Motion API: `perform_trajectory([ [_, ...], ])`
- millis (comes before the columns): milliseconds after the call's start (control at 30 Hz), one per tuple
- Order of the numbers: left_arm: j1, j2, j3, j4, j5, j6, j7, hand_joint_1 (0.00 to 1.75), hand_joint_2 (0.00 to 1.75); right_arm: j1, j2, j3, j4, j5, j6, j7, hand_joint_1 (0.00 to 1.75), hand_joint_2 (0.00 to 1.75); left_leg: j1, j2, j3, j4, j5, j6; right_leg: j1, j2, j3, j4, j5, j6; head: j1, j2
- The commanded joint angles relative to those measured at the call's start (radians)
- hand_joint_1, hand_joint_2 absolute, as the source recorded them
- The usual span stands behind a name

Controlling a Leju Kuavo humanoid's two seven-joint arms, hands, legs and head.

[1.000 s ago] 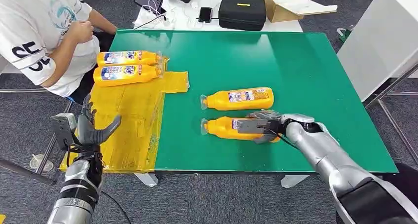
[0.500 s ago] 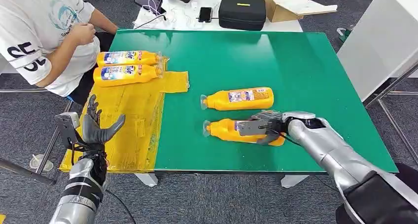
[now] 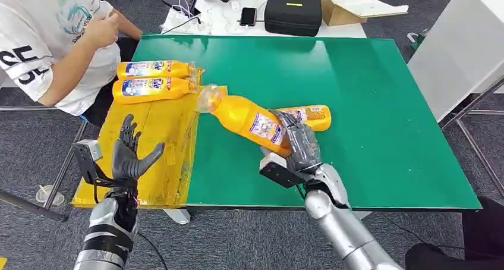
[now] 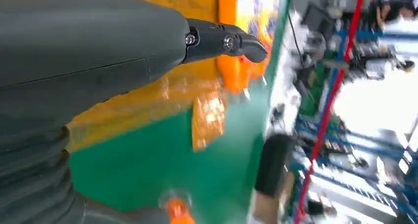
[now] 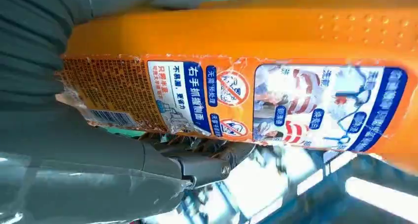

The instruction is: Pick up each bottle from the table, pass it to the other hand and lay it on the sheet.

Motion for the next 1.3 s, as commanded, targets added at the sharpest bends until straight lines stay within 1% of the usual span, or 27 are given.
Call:
perform_trajectory([
  [33,0.052,0.006,-0.151,-0.127,0.186,-0.155,0.094,0.0,1.75,0.12,0.116,-0.207,-0.101,-0.06,-0.025,-0.095,1.75,1.75,-0.001,0.001,0.004,0.0,-0.002,0.002,0.0,-0.001,0.004,0.0,-0.002,-0.001,0.0,0.0],
  [67,0.056,0.006,-0.157,-0.132,0.187,-0.154,0.094,0.0,1.75,0.121,0.115,-0.209,-0.09,-0.061,-0.024,-0.096,1.75,1.75,-0.002,0.0,0.004,0.0,-0.002,0.002,-0.001,-0.002,0.004,0.0,-0.002,-0.001,0.0,0.0],
  [100,0.064,0.013,-0.178,-0.135,0.264,-0.221,0.124,0.0,1.75,0.126,0.124,-0.225,-0.072,-0.082,-0.02,-0.129,1.75,1.75,-0.001,0.0,0.003,-0.001,-0.001,0.001,-0.001,-0.001,0.003,-0.001,-0.001,-0.001,0.0,0.0],
  [133,0.071,0.022,-0.198,-0.143,0.301,-0.25,0.136,0.0,1.75,0.127,0.13,-0.235,-0.049,-0.097,-0.001,-0.143,1.75,1.75,-0.001,0.001,0.005,0.0,-0.002,0.002,-0.001,-0.001,0.005,0.0,-0.002,-0.001,0.0,0.0],
  [200,0.086,0.031,-0.233,-0.154,0.353,-0.311,0.149,0.0,1.75,0.132,0.139,-0.251,-0.003,-0.109,0.01,-0.162,1.75,1.75,-0.001,0.0,0.003,-0.001,-0.001,0.001,-0.001,-0.001,0.002,-0.001,0.0,0.0,0.0,0.0],
  [233,0.092,0.037,-0.252,-0.164,0.374,-0.338,0.152,0.0,1.75,0.13,0.148,-0.259,0.029,-0.138,0.039,-0.174,1.75,1.75,-0.001,0.001,0.006,-0.001,-0.002,0.001,-0.001,-0.001,0.006,-0.001,-0.001,-0.001,0.0,0.0],
  [300,0.1,0.041,-0.275,-0.18,0.394,-0.351,0.161,0.0,1.75,0.123,0.16,-0.262,0.078,-0.144,0.047,-0.195,1.75,1.75,-0.001,0.001,0.003,-0.001,-0.001,0.001,-0.001,0.001,0.003,-0.001,0.0,0.0,0.0,0.0],
  [333,0.102,0.046,-0.291,-0.185,0.404,-0.361,0.164,0.0,1.75,0.12,0.165,-0.261,0.099,-0.138,0.047,-0.203,1.75,1.75,-0.001,0.002,0.006,-0.001,-0.002,0.001,-0.001,0.001,0.006,-0.001,-0.001,-0.001,0.0,0.0],
  [367,0.104,0.053,-0.318,-0.195,0.401,-0.372,0.162,0.0,1.75,0.115,0.179,-0.255,0.147,-0.139,0.06,-0.209,1.75,1.75,-0.001,0.001,0.004,-0.001,-0.001,0.001,0.0,0.001,0.003,-0.002,0.0,0.0,0.0,0.0],
  [400,0.104,0.056,-0.343,-0.197,0.401,-0.369,0.162,0.0,1.75,0.106,0.198,-0.249,0.206,-0.133,0.062,-0.229,1.75,1.75,-0.001,0.003,0.007,-0.002,-0.002,0.001,0.0,0.002,0.006,-0.002,-0.001,-0.001,0.0,0.0],
  [467,0.1,0.058,-0.372,-0.196,0.39,-0.366,0.157,0.0,1.75,0.096,0.227,-0.233,0.269,-0.129,0.056,-0.254,1.75,1.75,-0.001,0.002,0.005,-0.002,-0.001,0.001,0.0,0.002,0.004,-0.002,0.0,-0.001,0.0,0.0],
  [500,0.095,0.061,-0.385,-0.189,0.388,-0.367,0.158,0.0,1.75,0.085,0.239,-0.225,0.302,-0.127,0.049,-0.26,1.75,1.75,-0.001,0.004,0.008,-0.002,-0.002,0.001,0.0,0.002,0.007,-0.002,-0.001,-0.001,0.0,0.0],
  [600,0.078,0.068,-0.415,-0.164,0.365,-0.355,0.144,0.0,1.75,0.063,0.268,-0.184,0.366,-0.112,0.047,-0.273,1.75,1.75,-0.001,0.003,0.003,-0.001,-0.001,0.001,0.0,0.002,0.002,-0.001,0.0,-0.001,0.0,0.0],
  [633,0.073,0.069,-0.422,-0.155,0.353,-0.344,0.146,0.0,1.75,0.059,0.275,-0.173,0.376,-0.104,0.04,-0.273,1.75,1.75,-0.001,0.006,0.01,-0.002,-0.003,0.002,0.0,0.004,0.008,-0.002,-0.001,-0.002,0.0,0.0],
  [667,0.073,0.069,-0.422,-0.155,0.353,-0.344,0.146,0.0,1.75,0.059,0.275,-0.173,0.376,-0.104,0.04,-0.273,1.75,1.75,0.0,0.004,0.005,-0.001,-0.002,0.001,0.0,0.003,0.003,-0.001,0.0,-0.001,0.0,0.0],
  [700,0.073,0.069,-0.422,-0.155,0.353,-0.344,0.146,0.0,1.75,0.059,0.275,-0.173,0.376,-0.104,0.04,-0.273,1.75,1.75,-0.001,0.005,0.007,-0.002,-0.002,0.001,0.0,0.003,0.005,-0.001,0.0,-0.001,0.0,0.0],
  [833,0.068,0.068,-0.423,-0.145,0.348,-0.337,0.14,0.0,1.75,0.056,0.28,-0.167,0.381,-0.102,0.032,-0.269,1.75,1.75,-0.001,0.002,0.003,-0.001,-0.001,0.001,0.0,0.001,0.002,-0.001,0.0,0.0,0.0,0.0],
  [867,0.068,0.069,-0.423,-0.144,0.348,-0.337,0.139,0.0,1.75,0.056,0.279,-0.167,0.382,-0.102,0.033,-0.269,1.75,1.75,-0.001,0.004,0.009,-0.001,-0.003,0.002,0.0,0.002,0.007,-0.002,-0.001,-0.002,0.0,0.0],
  [900,0.068,0.069,-0.423,-0.144,0.348,-0.337,0.139,0.0,1.75,0.056,0.279,-0.167,0.382,-0.102,0.033,-0.269,1.75,1.75,-0.001,0.003,0.005,-0.001,-0.001,0.001,0.0,0.002,0.003,-0.001,0.0,-0.001,0.0,0.0],
  [1000,0.036,0.068,-0.449,-0.089,0.315,-0.309,0.145,0.0,1.75,0.033,0.301,-0.095,0.426,-0.055,0.032,-0.269,1.75,1.75,-0.001,0.003,0.007,-0.001,-0.002,0.002,0.0,0.001,0.005,-0.001,-0.001,-0.001,0.0,0.0],
  [1067,0.009,0.06,-0.46,-0.036,0.311,-0.3,0.15,0.0,1.75,0.016,0.324,-0.048,0.472,-0.009,-0.012,-0.251,1.75,1.75,-0.001,0.003,0.003,-0.001,-0.001,0.001,0.0,0.002,0.002,-0.001,0.0,-0.001,0.0,0.0],
  [1100,0.0,0.055,-0.459,-0.017,0.314,-0.297,0.146,0.0,1.75,0.008,0.334,-0.039,0.492,-0.009,-0.02,-0.25,1.75,1.75,-0.001,0.002,0.003,-0.001,-0.001,0.001,0.0,0.002,0.002,-0.001,0.0,-0.001,0.0,0.0],
  [1133,-0.007,0.053,-0.461,-0.002,0.317,-0.296,0.147,0.0,1.75,0.003,0.339,-0.029,0.505,-0.011,-0.021,-0.255,1.75,1.75,-0.001,0.005,0.009,-0.001,-0.003,0.002,0.0,0.003,0.007,-0.001,-0.001,-0.002,0.0,0.0],
  [1167,-0.014,0.052,-0.463,0.012,0.317,-0.293,0.147,0.0,1.75,-0.003,0.342,-0.019,0.52,-0.007,-0.035,-0.251,1.75,1.75,-0.001,0.003,0.005,-0.001,-0.001,0.001,0.0,0.002,0.003,-0.001,0.0,-0.001,0.0,0.0],
  [1200,-0.019,0.052,-0.465,0.024,0.326,-0.299,0.147,0.0,1.75,-0.007,0.343,-0.012,0.529,-0.024,-0.038,-0.257,1.75,1.75,-0.001,0.003,0.007,-0.002,-0.001,0.001,0.0,0.002,0.005,-0.001,0.0,-0.001,0.0,0.0],
  [1233,-0.019,0.052,-0.465,0.024,0.326,-0.299,0.147,0.0,1.75,-0.007,0.343,-0.012,0.529,-0.024,-0.038,-0.257,1.75,1.75,-0.001,0.002,0.004,-0.001,-0.001,0.001,0.0,0.001,0.002,-0.001,0.0,-0.001,0.0,0.0],
  [1300,-0.023,0.052,-0.461,0.035,0.343,-0.306,0.154,0.0,1.75,-0.011,0.339,0.005,0.541,-0.019,-0.036,-0.248,1.75,1.75,0.0,0.003,0.005,-0.001,-0.001,0.001,0.0,0.001,0.003,-0.001,0.0,-0.001,0.0,0.0],
])
